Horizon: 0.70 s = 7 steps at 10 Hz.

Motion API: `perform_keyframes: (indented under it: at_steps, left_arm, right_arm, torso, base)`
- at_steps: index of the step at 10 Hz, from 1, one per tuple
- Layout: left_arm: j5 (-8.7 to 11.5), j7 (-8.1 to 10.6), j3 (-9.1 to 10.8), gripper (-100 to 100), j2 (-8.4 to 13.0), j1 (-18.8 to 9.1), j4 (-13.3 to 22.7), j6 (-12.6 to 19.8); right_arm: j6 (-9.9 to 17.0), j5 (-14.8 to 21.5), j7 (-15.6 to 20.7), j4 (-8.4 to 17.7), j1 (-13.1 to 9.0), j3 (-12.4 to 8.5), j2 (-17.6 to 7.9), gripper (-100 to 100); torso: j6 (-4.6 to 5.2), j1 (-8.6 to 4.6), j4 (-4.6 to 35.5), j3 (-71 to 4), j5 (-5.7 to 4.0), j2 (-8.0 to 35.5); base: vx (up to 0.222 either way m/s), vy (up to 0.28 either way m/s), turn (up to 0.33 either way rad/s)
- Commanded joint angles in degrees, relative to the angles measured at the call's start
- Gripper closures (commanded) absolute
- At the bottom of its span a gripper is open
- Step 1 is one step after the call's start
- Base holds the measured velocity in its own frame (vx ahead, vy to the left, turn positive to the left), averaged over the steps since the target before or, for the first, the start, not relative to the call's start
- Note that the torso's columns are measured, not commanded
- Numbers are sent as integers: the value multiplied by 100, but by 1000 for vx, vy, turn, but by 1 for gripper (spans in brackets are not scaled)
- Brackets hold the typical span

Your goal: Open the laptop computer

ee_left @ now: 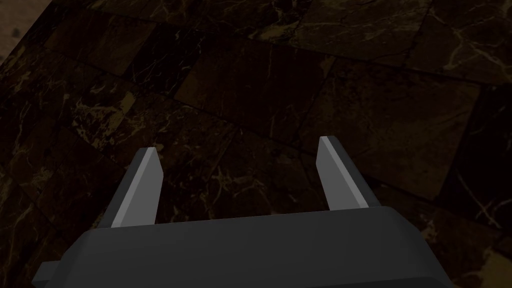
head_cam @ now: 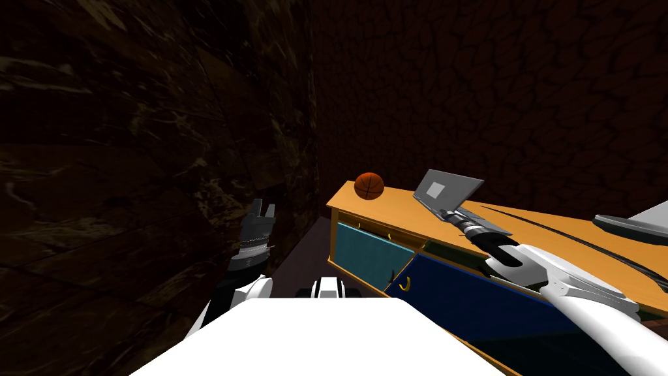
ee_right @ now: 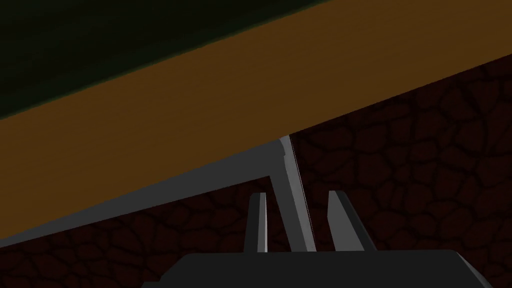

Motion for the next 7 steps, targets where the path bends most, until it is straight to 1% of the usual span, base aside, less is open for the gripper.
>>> perform_keyframes:
  at_steps: [1, 2, 3, 5, 7]
  left_arm:
    - [0, 0, 0, 0, 0, 0, 0, 0]
    - [0, 0, 0, 0, 0, 0, 0, 0]
    - [0, 0, 0, 0, 0, 0, 0, 0]
    - [0, 0, 0, 0, 0, 0, 0, 0]
    - [0, 0, 0, 0, 0, 0, 0, 0]
  right_arm:
    - [19, -274, -312, 101, -82, 50, 62, 100]
    - [5, -200, -214, 85, -80, 35, 39, 100]
    - [32, -397, -431, 139, -160, 44, 121, 100]
    - [59, -583, -626, 194, -232, 53, 203, 100]
    - [86, -769, -820, 248, -305, 62, 285, 100]
  torso:
    - [-1, -3, 0, 0, -1, 0]
    - [0, -3, -1, 2, -3, 2]
    - [5, 4, 0, 0, 2, -1]
    - [-12, -5, -2, 0, -4, 0]
    - [-3, 3, -5, 1, -8, -1]
  base:
    - [-45, -22, 47]
    - [-20, -8, 17]
    - [-31, -21, 42]
    - [-58, -36, 74]
    - [-47, -28, 45]
